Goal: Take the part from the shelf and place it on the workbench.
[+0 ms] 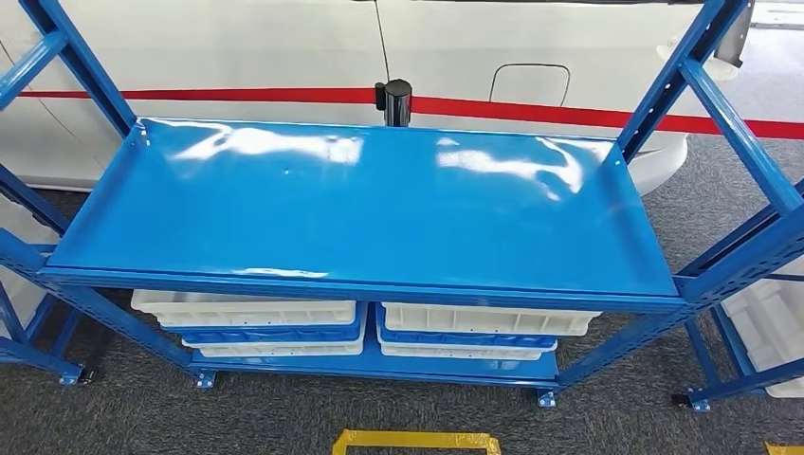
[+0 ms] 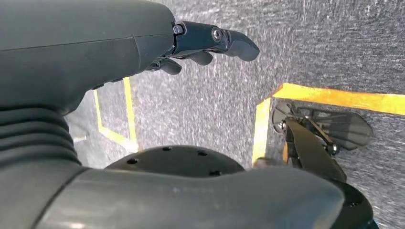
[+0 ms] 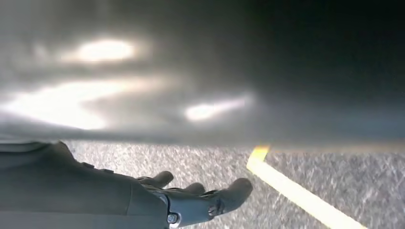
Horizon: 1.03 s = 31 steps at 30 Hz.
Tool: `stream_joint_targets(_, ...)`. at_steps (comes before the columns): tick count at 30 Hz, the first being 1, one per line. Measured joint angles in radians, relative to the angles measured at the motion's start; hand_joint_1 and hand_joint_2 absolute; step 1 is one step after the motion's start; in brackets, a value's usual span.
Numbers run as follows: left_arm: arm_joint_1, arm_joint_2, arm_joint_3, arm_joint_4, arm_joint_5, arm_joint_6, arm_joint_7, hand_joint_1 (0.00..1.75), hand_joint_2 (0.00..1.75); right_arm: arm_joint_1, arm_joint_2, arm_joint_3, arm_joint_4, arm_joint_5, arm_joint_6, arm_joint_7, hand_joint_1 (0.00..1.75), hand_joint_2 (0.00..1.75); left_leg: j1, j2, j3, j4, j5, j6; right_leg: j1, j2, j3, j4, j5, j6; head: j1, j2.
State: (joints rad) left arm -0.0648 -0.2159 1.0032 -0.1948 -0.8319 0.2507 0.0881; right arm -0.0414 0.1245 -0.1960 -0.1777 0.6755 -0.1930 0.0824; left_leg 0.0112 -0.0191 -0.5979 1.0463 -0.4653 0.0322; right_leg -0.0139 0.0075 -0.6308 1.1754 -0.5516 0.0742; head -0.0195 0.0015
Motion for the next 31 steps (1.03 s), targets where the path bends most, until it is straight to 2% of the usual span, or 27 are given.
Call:
stream_joint_targets(1,0.000,-0.001,0.000,0.000,0.001,0.001,0.000,0.00,0.00,0.001,-0.001,-0.001,0.000,0.001,-0.004,0.000,0.00,0.00,-0.003,-0.002,0.006,0.001,-0.007,-0.004,0.001,-0.001,0.017,-0.065,0.041,0.001,0.001,0.000)
stream_joint_targets(2,-0.001,-0.002,0.000,0.000,0.001,0.002,0.000,0.00,0.00,0.000,-0.002,-0.001,0.000,0.003,-0.008,0.001,0.00,0.00,-0.007,-0.003,0.009,0.003,-0.013,-0.007,0.001,-0.002,0.030,-0.112,0.069,-0.005,0.002,0.000)
stream_joint_targets(3,-0.003,-0.002,0.000,0.000,0.000,0.003,0.000,0.00,0.00,-0.001,-0.002,-0.002,0.001,0.004,-0.011,0.001,0.00,0.00,-0.011,-0.004,0.010,0.004,-0.016,-0.003,0.001,-0.002,0.037,-0.136,0.083,-0.015,0.002,0.000)
stream_joint_targets(5,-0.004,-0.002,0.000,0.000,0.000,0.004,0.001,0.00,0.00,-0.004,-0.002,-0.002,0.001,0.006,-0.016,0.001,0.00,0.00,-0.016,-0.003,0.012,0.003,-0.019,0.011,0.001,0.000,0.041,-0.143,0.089,-0.029,0.000,0.000)
stream_joint_targets(6,-0.004,-0.002,0.000,0.000,0.000,0.004,0.002,0.00,0.00,-0.005,-0.003,-0.002,0.001,0.006,-0.017,0.001,0.00,0.00,-0.017,-0.003,0.015,0.001,-0.018,0.018,0.002,0.000,0.042,-0.143,0.089,-0.030,-0.001,0.000)
stream_joint_targets(7,-0.004,-0.002,0.000,0.000,0.000,0.004,0.002,0.00,0.00,-0.005,-0.003,-0.003,0.001,0.006,-0.017,0.001,0.00,0.00,-0.017,-0.002,0.017,-0.001,-0.018,0.019,0.003,0.001,0.043,-0.143,0.088,-0.031,0.000,0.000)
stream_joint_targets(9,-0.005,-0.002,0.000,0.000,0.000,0.004,0.002,0.00,0.87,-0.004,-0.003,-0.003,0.001,0.006,-0.019,0.002,0.00,0.87,-0.016,-0.002,0.021,-0.006,-0.018,0.017,0.004,0.002,0.044,-0.143,0.086,-0.035,-0.001,0.000)
stream_joint_targets(11,-0.005,-0.002,0.000,0.000,0.000,0.004,0.003,0.00,1.75,-0.005,-0.003,-0.004,0.001,0.006,-0.022,0.003,0.00,1.75,-0.016,-0.002,0.024,-0.010,-0.017,0.009,0.005,0.002,0.045,-0.142,0.084,-0.038,-0.001,0.000)
stream_joint_targets(13,-0.005,-0.001,-0.003,-0.001,0.006,0.004,0.003,0.00,1.75,-0.004,-0.004,-0.005,0.000,-0.001,-0.025,0.004,0.00,1.75,-0.015,-0.001,0.026,-0.012,-0.017,-0.002,0.006,0.002,0.047,-0.142,0.083,-0.040,0.000,0.000)
stream_joint_targets(15,0.000,0.003,-0.024,-0.004,0.027,0.002,0.003,0.00,0.87,0.000,-0.006,-0.005,-0.004,-0.025,-0.022,0.004,0.00,1.75,-0.014,-0.001,0.027,-0.013,-0.018,-0.009,0.006,0.001,0.048,-0.142,0.083,-0.041,0.000,0.000)
stream_joint_targets(17,0.008,0.010,-0.063,-0.010,0.064,-0.004,0.002,0.00,0.00,0.008,-0.011,-0.005,-0.011,-0.058,-0.013,0.002,0.00,1.75,-0.014,-0.001,0.028,-0.013,-0.018,-0.011,0.006,0.001,0.050,-0.142,0.082,-0.042,0.000,0.000)
stream_joint_targets(19,0.018,0.019,-0.104,-0.017,0.104,-0.015,-0.002,0.00,0.00,0.016,-0.016,-0.004,-0.018,-0.090,-0.003,-0.001,0.00,1.75,-0.015,-0.001,0.028,-0.014,-0.018,-0.011,0.006,0.001,0.050,-0.142,0.082,-0.042,0.000,0.000)
stream_joint_targets(23,0.038,0.039,-0.191,-0.034,0.188,-0.041,-0.012,0.00,0.00,0.034,-0.025,0.005,-0.035,-0.156,0.019,-0.009,0.00,0.00,-0.017,-0.002,0.029,-0.014,-0.018,-0.011,0.003,0.001,0.051,-0.143,0.082,-0.042,0.000,0.000)
stream_joint_targets(31,0.078,0.076,-0.367,-0.068,0.340,-0.090,-0.029,0.00,0.00,0.070,-0.045,0.037,-0.072,-0.279,0.060,-0.025,0.00,0.00,-0.019,-0.002,0.030,-0.013,-0.018,-0.011,0.001,0.001,0.054,-0.145,0.082,-0.042,0.000,0.000)
